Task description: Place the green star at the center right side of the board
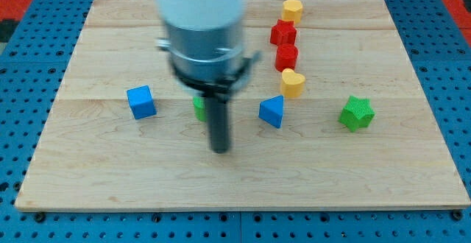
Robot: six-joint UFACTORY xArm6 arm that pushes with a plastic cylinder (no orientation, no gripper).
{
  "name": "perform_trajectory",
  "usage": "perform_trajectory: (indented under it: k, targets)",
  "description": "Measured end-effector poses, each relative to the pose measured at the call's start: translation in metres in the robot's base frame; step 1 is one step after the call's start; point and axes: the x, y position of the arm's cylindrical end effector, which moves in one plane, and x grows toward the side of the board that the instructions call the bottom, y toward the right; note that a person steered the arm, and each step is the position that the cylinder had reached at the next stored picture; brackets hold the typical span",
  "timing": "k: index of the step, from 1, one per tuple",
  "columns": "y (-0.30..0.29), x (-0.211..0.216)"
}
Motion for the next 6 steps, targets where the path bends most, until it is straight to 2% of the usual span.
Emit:
perform_trajectory:
  k: [1, 3, 4, 5, 6]
  targets:
    - [0.066, 0.000]
    - [0.139, -0.027]
    - [0.194, -0.034]
    - [0.201, -0.075]
    - [0.200, -0.081]
